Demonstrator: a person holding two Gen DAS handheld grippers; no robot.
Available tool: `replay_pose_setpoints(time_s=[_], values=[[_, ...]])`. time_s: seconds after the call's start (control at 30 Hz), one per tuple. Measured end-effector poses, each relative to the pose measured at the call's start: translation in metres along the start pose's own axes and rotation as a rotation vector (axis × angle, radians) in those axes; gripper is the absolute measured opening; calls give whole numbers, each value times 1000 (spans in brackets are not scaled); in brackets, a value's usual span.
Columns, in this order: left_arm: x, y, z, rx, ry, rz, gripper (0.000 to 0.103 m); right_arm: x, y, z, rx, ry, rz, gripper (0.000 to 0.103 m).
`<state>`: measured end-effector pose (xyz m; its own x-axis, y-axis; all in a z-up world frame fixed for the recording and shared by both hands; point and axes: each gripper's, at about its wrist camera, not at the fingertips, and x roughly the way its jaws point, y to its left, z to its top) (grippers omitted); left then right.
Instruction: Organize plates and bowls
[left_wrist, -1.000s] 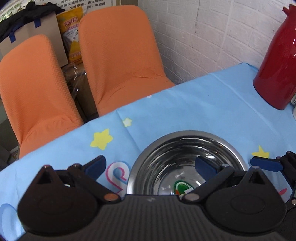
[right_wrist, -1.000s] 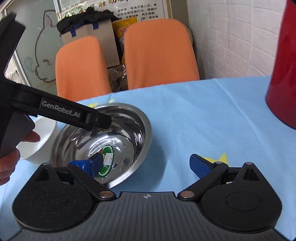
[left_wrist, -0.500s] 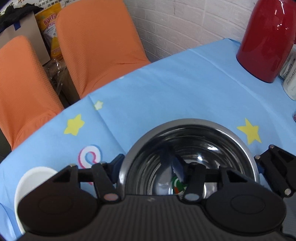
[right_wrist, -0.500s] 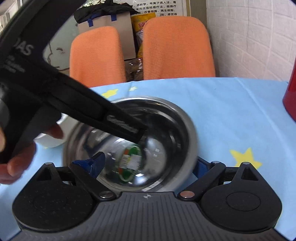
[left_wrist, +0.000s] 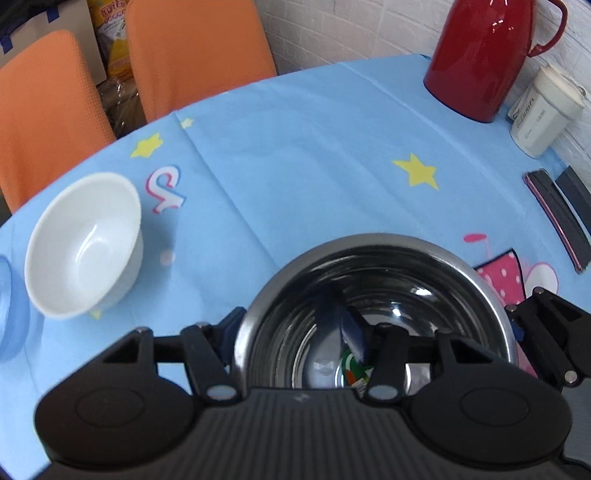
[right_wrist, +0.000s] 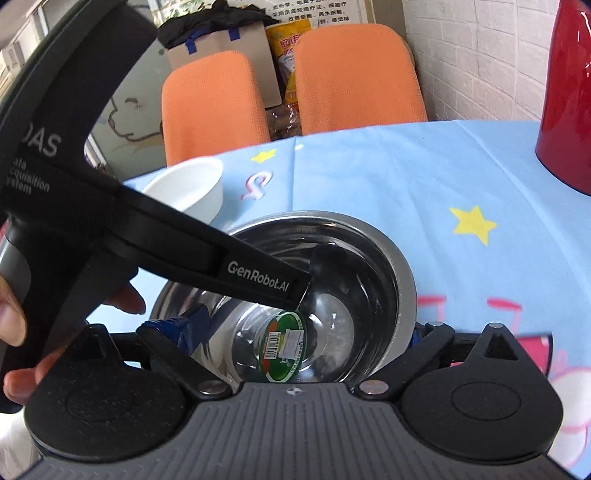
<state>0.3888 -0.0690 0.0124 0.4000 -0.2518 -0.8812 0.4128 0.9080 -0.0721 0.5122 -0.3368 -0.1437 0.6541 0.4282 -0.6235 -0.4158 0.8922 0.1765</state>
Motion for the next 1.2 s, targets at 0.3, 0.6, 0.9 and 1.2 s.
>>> replay_pose_setpoints(time_s=[0.3, 0.6, 0.9, 1.2], values=[[-46, -18, -93, 8, -24, 42, 52, -48, 37, -67, -21, -10, 25, 87], [-54, -21, -130, 0, -61, 102, 52, -47, 55, -87, -2, 17, 68, 87], [-66, -18, -139, 10, -146, 125, 76, -46, 57, -87, -31, 40, 78, 85], [-141, 51, -124, -30, -308, 165, 93, -92, 19, -32, -124, -92, -28, 86]])
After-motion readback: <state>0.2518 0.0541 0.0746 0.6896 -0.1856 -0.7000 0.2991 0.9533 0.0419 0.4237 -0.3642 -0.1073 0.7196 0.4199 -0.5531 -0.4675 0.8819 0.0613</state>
